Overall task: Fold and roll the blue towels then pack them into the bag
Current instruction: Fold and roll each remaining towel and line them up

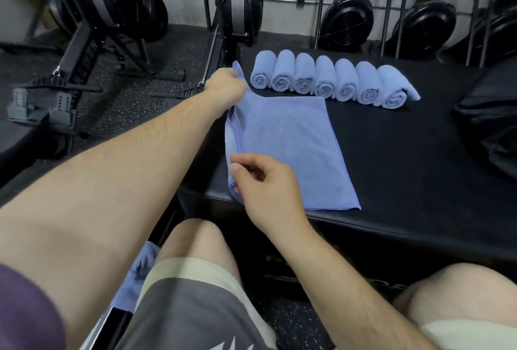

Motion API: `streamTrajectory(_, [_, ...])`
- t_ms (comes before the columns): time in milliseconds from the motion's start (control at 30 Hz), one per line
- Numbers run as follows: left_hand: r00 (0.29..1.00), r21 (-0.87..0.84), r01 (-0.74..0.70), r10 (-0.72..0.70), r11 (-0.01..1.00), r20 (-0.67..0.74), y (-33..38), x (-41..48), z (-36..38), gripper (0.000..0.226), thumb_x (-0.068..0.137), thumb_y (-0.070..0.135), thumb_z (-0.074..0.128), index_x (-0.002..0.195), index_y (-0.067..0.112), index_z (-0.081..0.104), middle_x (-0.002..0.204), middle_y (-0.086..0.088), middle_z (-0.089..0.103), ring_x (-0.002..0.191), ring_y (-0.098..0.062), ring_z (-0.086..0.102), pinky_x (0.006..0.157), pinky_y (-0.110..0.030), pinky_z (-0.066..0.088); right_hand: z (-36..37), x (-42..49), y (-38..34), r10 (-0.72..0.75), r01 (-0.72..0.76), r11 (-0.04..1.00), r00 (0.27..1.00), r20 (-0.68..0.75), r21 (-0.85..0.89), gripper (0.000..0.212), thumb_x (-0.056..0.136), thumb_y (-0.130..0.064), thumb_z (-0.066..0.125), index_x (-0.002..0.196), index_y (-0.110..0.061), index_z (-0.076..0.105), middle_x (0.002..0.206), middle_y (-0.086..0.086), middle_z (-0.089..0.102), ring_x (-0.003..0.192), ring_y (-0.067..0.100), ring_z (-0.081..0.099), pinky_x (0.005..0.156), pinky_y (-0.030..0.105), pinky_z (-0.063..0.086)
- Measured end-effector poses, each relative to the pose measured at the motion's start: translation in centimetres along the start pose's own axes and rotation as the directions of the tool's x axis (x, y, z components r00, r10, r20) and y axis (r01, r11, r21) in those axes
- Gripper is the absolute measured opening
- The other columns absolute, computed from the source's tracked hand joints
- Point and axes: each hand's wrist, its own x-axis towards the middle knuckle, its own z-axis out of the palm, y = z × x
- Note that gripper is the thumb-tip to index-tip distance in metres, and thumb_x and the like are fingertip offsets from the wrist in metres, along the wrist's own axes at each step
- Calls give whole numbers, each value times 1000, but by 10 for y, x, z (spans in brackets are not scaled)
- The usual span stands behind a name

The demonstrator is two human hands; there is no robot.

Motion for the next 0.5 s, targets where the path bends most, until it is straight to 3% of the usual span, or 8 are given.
streamTrajectory(33, [1000, -42, -10, 11, 999, 11, 7, -3, 3, 18, 82, 10, 44, 64, 13, 42, 70, -11, 47, 71, -44, 45, 53, -31, 33, -8, 0, 2, 7, -7, 1000, 1000, -18, -8, 15, 91, -16, 68, 98, -23, 79, 79, 3, 73, 76, 22, 69, 83, 38, 58])
streamTrajectory(100, [998, -75, -28, 33, 997, 58, 17, -3, 16, 14, 74, 18, 42, 64, 22, 33, 72, -4, 43, 75, -26, 40, 61, -29, 28, -26, -2, 7, 28, -29, 999, 998, -47, -29, 15, 92, -16, 69, 99, -24, 79, 78, 2, 73, 77, 21, 70, 83, 38, 58])
streamTrajectory(200, [988, -59, -72, 80, 996, 135, 33, -11, 39, 20, 69, 14, 41, 66, 23, 23, 67, 1, 33, 77, -24, 30, 63, -31, 22, -54, -5, 14, 57, -64, 995, 994, -89, -75, 16, 93, -17, 67, 101, -26, 78, 76, -5, 70, 78, 14, 69, 79, 28, 55])
streamTrajectory(333, [983, 28, -107, 101, 994, 150, 61, -25, 69, 37, 81, -4, 45, 67, 19, 19, 66, -2, 23, 61, -17, 16, 54, -29, 11, -92, -5, 23, 95, -114, 984, 986, -138, -134, 15, 92, -17, 66, 100, -24, 77, 75, -11, 68, 71, 2, 62, 68, 13, 47])
streamTrajectory(500, [988, 107, -90, 75, 990, 131, 77, -26, 110, 35, 83, 2, 50, 69, 21, 24, 69, 2, 29, 61, -15, 25, 53, -28, 16, -129, -5, 31, 137, -178, 961, 971, -196, -210, 15, 91, -22, 65, 98, -28, 77, 86, -16, 72, 84, 0, 66, 76, 18, 53])
